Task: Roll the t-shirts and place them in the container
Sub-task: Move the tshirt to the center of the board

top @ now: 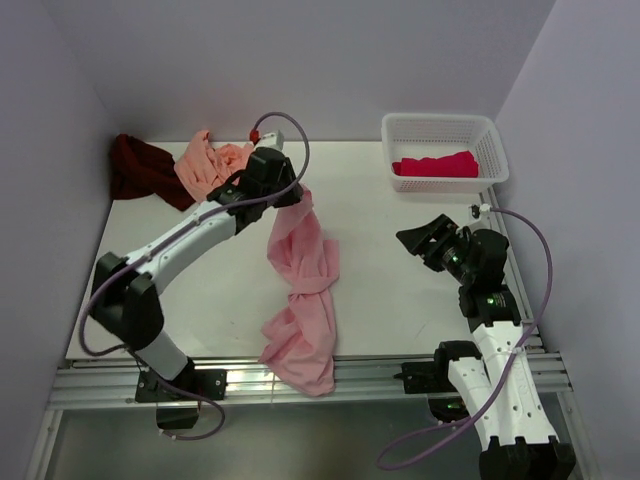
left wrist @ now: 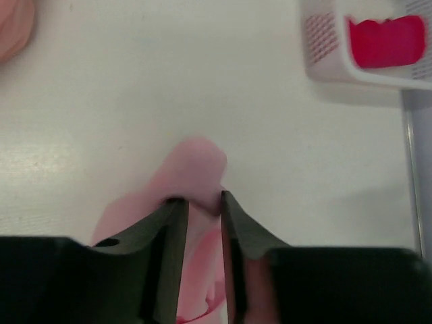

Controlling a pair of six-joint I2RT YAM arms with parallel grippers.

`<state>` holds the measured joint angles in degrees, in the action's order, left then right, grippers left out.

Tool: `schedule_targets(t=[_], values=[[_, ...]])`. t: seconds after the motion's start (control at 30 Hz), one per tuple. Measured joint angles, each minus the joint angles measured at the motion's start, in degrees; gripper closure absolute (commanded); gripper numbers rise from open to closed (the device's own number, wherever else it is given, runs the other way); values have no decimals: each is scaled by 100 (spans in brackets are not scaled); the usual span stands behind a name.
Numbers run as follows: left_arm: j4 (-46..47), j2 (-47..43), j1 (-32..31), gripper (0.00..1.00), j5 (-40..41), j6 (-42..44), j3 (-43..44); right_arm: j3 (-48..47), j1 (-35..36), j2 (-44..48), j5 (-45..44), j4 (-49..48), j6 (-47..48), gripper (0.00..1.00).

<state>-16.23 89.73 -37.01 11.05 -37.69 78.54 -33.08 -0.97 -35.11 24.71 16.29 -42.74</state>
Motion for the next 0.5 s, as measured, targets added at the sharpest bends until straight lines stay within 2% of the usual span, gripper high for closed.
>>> schedule_targets(t=[0.03,0.13,0.23,0.5], values=[[-85,232,122,46,-105,74,68,7,0,-9,7,-2,0,26],[-420,957,420,38,-313,127,363,11,9,-63,48,-9,7,26],[-730,1668,678,38,-542,199,811,11,17,-81,85,-15,31,26],[-798,3075,1506,41,-1438,227,1840,81,26,-129,146,-70,70,27]])
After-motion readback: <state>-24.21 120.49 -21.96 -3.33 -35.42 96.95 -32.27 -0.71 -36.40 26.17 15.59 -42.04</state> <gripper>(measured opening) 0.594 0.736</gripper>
